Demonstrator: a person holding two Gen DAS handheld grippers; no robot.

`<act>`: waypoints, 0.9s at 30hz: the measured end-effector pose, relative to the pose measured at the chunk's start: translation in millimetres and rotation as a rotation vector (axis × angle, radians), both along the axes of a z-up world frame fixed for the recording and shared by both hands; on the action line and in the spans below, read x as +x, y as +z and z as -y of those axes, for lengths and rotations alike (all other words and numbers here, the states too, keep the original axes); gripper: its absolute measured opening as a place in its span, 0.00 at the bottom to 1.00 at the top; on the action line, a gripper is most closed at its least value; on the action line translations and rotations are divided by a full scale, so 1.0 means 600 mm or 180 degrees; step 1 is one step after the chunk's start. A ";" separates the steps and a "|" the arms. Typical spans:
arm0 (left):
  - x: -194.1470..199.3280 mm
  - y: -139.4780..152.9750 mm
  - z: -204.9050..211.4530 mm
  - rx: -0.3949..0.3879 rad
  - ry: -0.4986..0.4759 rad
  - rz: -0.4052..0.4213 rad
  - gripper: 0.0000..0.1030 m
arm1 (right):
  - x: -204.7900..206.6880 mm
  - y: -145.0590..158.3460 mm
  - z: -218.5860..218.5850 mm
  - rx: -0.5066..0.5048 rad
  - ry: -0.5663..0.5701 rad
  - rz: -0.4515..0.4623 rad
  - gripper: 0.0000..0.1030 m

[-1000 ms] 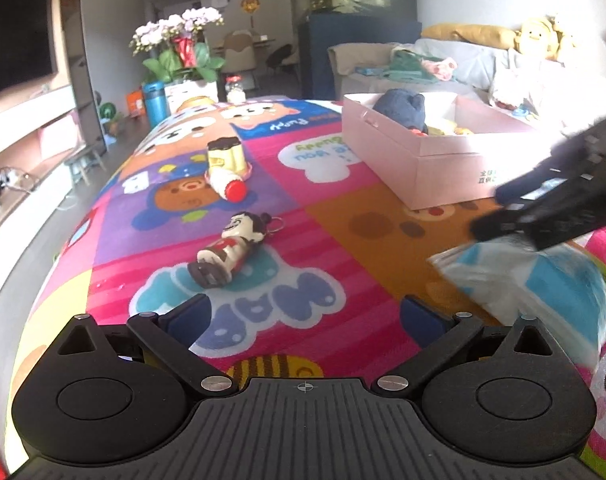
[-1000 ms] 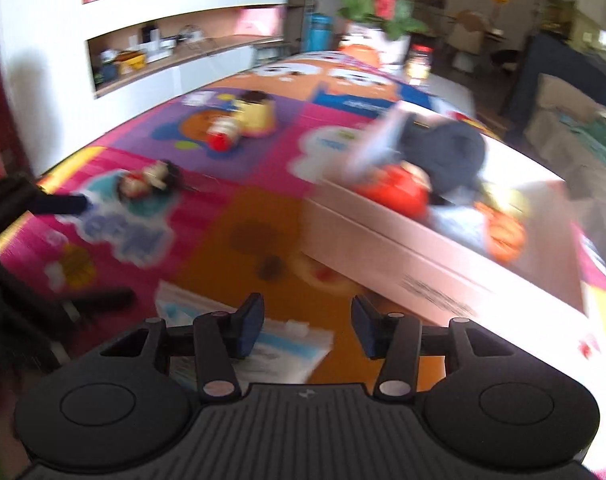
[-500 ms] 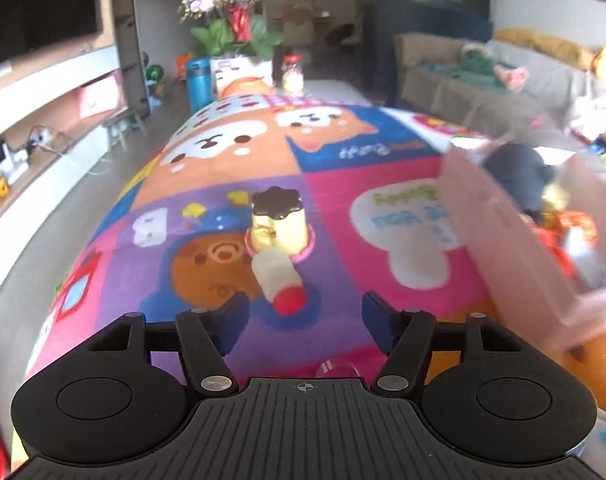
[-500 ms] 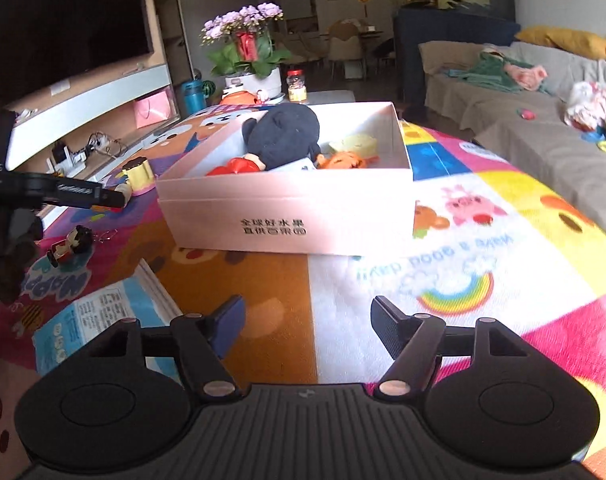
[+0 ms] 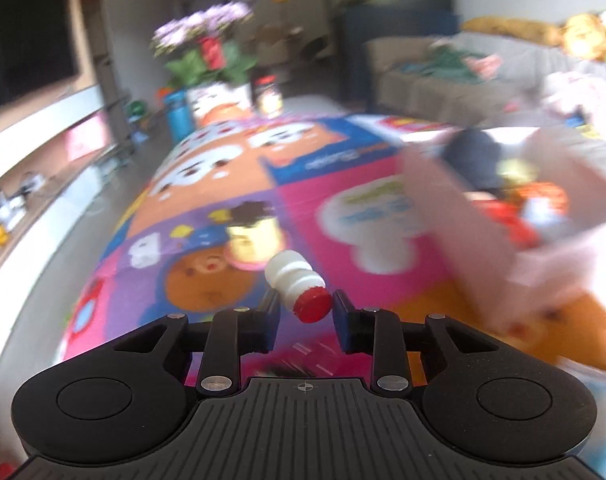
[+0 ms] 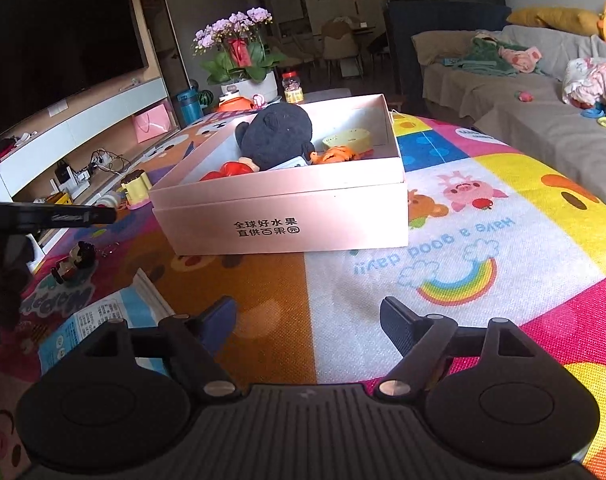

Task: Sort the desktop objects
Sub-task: 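Grasp the white red-capped bottle with the left gripper while the right gripper holds the tissue pack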

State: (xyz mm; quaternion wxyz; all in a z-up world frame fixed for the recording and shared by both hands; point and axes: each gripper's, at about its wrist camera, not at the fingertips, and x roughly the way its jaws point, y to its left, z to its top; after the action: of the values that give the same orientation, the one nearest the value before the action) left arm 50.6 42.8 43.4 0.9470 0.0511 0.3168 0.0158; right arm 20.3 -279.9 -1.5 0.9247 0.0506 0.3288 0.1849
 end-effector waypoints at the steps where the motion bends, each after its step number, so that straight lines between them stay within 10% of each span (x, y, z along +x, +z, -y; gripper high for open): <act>1: -0.024 0.005 0.007 -0.0086 -0.0105 0.0015 0.31 | 0.000 0.000 -0.001 -0.0008 0.0000 -0.0001 0.78; 10: -0.160 -0.038 0.044 -0.0348 -0.0472 -0.0204 0.35 | -0.019 0.020 -0.021 -0.0208 0.0055 0.0223 0.78; 20: -0.178 -0.034 -0.010 -0.0375 -0.0099 -0.0122 0.53 | -0.108 0.062 -0.158 -0.0543 0.1488 0.0663 0.89; 27: -0.182 -0.029 -0.014 -0.0448 -0.0147 -0.0129 0.59 | -0.102 0.038 -0.164 -0.1017 0.1289 0.0774 0.89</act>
State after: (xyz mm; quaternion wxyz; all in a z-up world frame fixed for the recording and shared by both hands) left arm -58.9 50.9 25.9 0.9417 -0.0080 0.3350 -0.0294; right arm -41.1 -181.4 21.5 0.8979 -0.1851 0.2438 0.3165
